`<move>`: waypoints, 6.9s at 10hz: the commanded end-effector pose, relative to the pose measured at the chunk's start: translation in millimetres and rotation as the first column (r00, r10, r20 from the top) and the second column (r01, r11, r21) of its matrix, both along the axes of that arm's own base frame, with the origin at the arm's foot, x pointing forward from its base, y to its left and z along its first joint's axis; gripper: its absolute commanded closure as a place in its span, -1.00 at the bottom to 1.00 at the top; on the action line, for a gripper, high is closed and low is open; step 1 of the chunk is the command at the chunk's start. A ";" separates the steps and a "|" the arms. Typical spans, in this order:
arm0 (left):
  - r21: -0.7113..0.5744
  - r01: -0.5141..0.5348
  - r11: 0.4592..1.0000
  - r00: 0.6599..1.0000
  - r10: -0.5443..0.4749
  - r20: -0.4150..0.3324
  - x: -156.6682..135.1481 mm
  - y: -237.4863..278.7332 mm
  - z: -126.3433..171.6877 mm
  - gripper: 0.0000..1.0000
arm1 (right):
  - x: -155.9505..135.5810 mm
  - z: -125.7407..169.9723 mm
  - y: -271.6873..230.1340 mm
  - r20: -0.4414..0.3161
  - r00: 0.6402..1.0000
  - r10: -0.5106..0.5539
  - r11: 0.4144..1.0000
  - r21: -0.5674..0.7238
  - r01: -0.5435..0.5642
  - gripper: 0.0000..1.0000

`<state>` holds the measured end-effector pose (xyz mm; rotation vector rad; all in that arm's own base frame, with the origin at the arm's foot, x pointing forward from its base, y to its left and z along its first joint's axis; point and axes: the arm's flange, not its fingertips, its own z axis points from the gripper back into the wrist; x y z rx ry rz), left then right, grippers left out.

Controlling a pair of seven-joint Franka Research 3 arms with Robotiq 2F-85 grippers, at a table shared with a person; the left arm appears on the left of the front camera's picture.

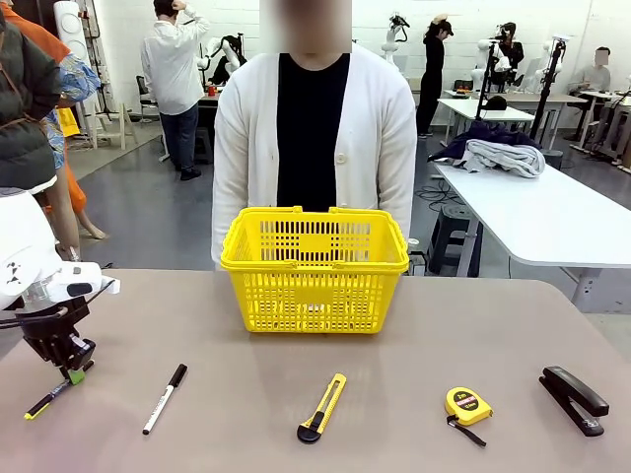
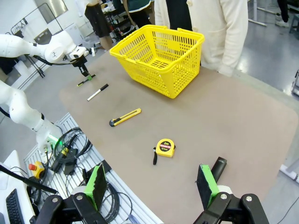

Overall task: Place the items the person wants into the basket.
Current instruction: Pick up the item the person points to and place it in the Market Basket.

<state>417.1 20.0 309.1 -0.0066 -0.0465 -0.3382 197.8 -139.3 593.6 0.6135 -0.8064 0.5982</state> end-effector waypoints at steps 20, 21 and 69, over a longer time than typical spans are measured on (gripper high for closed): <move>-0.036 0.458 0.888 0.888 -0.455 0.073 -97.6 -63.6 298.9 0.78 | 1.2 -0.2 2.1 0.011 1.000 0.020 1.000 0.014 -0.020 -1.00; 0.025 0.562 0.826 0.823 -0.562 0.080 -66.9 -87.6 312.6 0.78 | 1.2 -0.2 2.1 0.011 1.000 0.020 1.000 0.014 -0.020 -1.00; -0.012 0.938 0.346 0.346 -0.938 -0.010 110.4 -357.9 220.0 -0.79 | 1.2 -0.2 2.1 0.011 1.000 0.020 1.000 0.014 -0.020 -1.00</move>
